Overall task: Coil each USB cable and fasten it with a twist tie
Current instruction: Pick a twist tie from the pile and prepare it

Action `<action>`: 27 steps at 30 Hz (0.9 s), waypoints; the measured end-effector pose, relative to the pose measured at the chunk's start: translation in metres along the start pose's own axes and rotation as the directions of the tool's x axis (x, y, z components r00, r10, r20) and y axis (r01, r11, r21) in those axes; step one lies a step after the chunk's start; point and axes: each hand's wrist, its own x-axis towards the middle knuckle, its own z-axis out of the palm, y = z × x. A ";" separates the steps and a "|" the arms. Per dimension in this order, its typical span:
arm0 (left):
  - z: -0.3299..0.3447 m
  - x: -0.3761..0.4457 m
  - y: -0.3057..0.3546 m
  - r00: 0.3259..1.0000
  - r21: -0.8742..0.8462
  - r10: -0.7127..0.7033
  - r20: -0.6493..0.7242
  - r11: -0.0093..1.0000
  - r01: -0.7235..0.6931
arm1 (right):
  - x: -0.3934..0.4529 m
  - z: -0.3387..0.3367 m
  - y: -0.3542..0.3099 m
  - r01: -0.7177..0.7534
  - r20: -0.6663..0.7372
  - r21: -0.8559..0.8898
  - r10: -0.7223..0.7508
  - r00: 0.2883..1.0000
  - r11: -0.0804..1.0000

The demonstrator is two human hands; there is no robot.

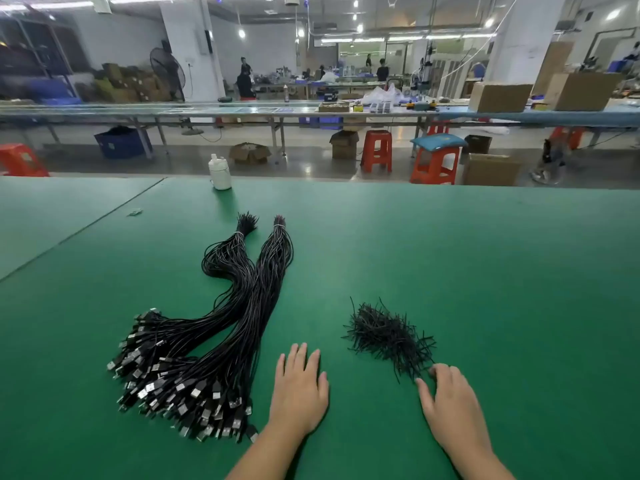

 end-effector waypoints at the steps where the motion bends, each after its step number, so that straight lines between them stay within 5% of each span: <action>1: -0.003 0.001 -0.001 1.000 0.013 -0.010 -0.023 1.000 0.010 | 0.000 -0.002 -0.001 0.000 -0.009 0.020 0.000 1.000 1.000; 6: -0.048 0.021 -0.029 0.946 0.072 -0.226 -0.234 0.966 0.249 | -0.003 -0.006 -0.005 -0.010 0.000 0.031 0.010 1.000 0.999; 12: -0.084 0.034 -0.068 0.920 0.269 -0.390 0.034 0.890 0.367 | -0.004 -0.009 -0.006 0.002 -0.002 0.012 -0.002 1.000 1.000; 20: -0.092 0.039 -0.057 0.937 0.285 -0.347 0.031 0.902 0.324 | -0.005 -0.010 -0.004 -0.004 -0.011 0.044 0.004 1.000 0.999; 24: -0.088 0.042 -0.053 0.919 0.046 -0.383 -0.095 0.920 0.388 | -0.006 -0.011 -0.004 -0.019 -0.010 0.101 0.020 1.000 0.995; 27: -0.084 0.044 -0.047 0.895 -0.287 -0.446 -0.027 0.861 0.421 | -0.007 -0.012 -0.004 -0.018 -0.021 0.117 0.021 1.000 0.993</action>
